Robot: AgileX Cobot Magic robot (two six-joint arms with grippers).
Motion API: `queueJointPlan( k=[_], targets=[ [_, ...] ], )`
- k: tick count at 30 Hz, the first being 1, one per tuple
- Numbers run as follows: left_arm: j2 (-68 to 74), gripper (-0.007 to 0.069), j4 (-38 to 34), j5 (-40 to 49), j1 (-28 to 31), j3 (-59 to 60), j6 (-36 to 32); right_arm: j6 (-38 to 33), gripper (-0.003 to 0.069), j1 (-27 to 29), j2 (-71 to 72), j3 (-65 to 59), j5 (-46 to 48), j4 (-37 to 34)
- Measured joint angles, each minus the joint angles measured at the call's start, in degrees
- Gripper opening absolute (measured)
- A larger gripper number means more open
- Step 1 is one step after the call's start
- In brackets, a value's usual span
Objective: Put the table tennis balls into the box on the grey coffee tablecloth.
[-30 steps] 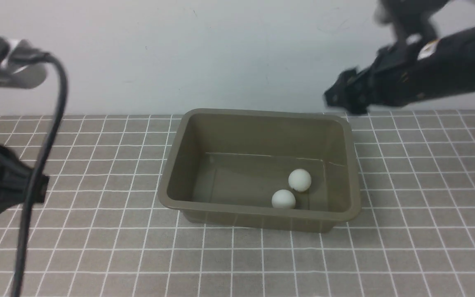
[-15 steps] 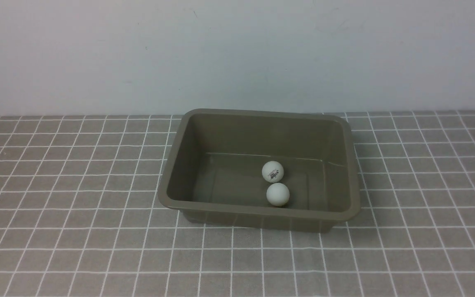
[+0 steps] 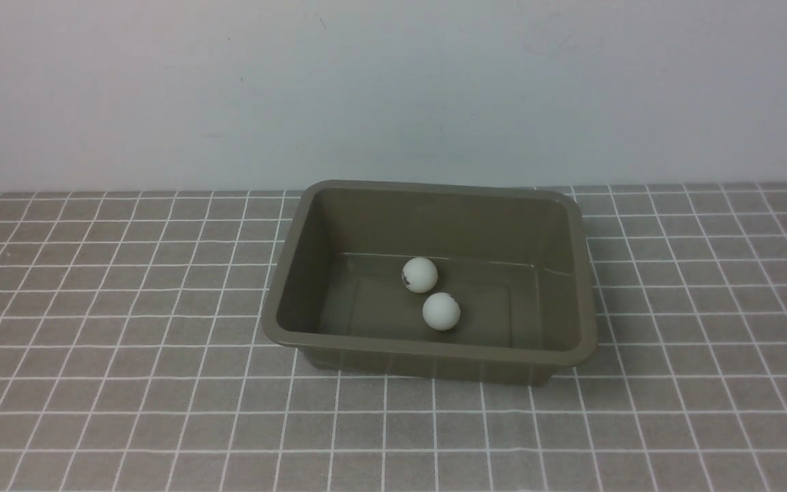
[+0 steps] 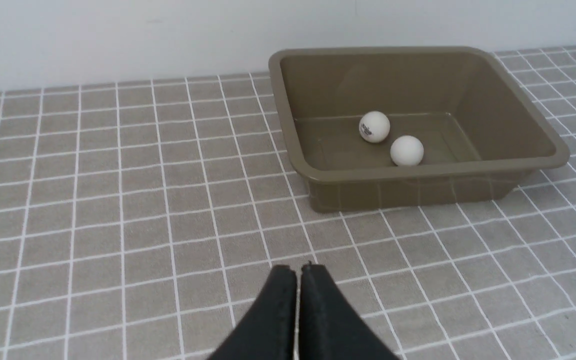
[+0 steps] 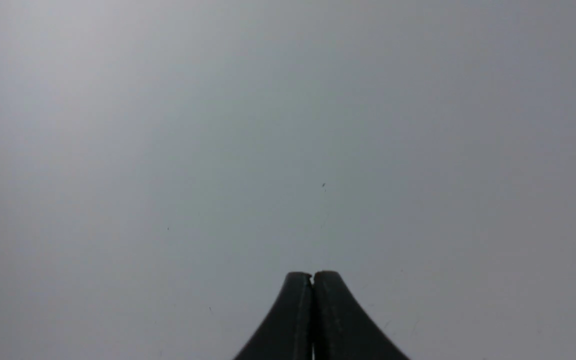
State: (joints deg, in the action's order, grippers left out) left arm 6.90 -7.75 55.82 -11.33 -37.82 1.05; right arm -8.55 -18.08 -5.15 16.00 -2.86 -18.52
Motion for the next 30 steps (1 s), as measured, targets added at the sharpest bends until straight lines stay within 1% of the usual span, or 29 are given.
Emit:
queueJointPlan(
  k=[5, 16, 19, 21, 22, 25, 27, 28, 30],
  targets=[
    [-4.03, -0.0005, 0.8, -0.83, 0.0, 1.42, 0.0, 0.0, -0.0015, 0.0, 0.14, -0.07, -0.14, 0.0],
    [-4.57, -0.0005, 0.65, -0.58, 0.0, 3.16, -0.05, 0.18, -0.0015, 0.0, 0.14, -0.22, -0.14, 0.0],
    [-4.57, -0.0005, 1.41, -1.19, 0.0, 4.08, -1.05, 0.18, -0.0015, 0.0, 0.14, -0.22, -0.14, -0.04],
    [-4.57, -0.0005, 2.3, -3.44, 0.0, 5.4, -1.58, 0.18, -0.0015, 0.0, 0.14, -0.22, -0.14, -0.04],
    [-4.72, -0.0005, 3.15, -8.35, 0.02, 7.96, -1.85, 0.18, -0.0015, 0.0, 0.14, -0.22, -0.14, -0.04],
    [-5.74, -0.0005, 4.76, -16.4, 0.58, 13.53, -2.52, 0.18, -0.0015, 0.0, 0.14, -0.22, -0.14, -0.04],
    [-7.06, -0.0005, 5.64, -23.83, 2.12, 18.85, -2.83, 0.18, -0.0015, 0.0, 0.14, -0.27, -0.14, -0.04],
    [-7.36, -0.0005, 5.69, -25.2, 2.72, 20.09, -2.87, 0.18, -0.0015, 0.0, 0.14, -0.27, -0.14, -0.04],
    [-7.57, -0.0005, 5.8, -32.16, 4.88, 27.66, -3.04, 0.24, -0.0015, 0.0, 0.14, -0.27, -0.08, -0.04]
  ],
)
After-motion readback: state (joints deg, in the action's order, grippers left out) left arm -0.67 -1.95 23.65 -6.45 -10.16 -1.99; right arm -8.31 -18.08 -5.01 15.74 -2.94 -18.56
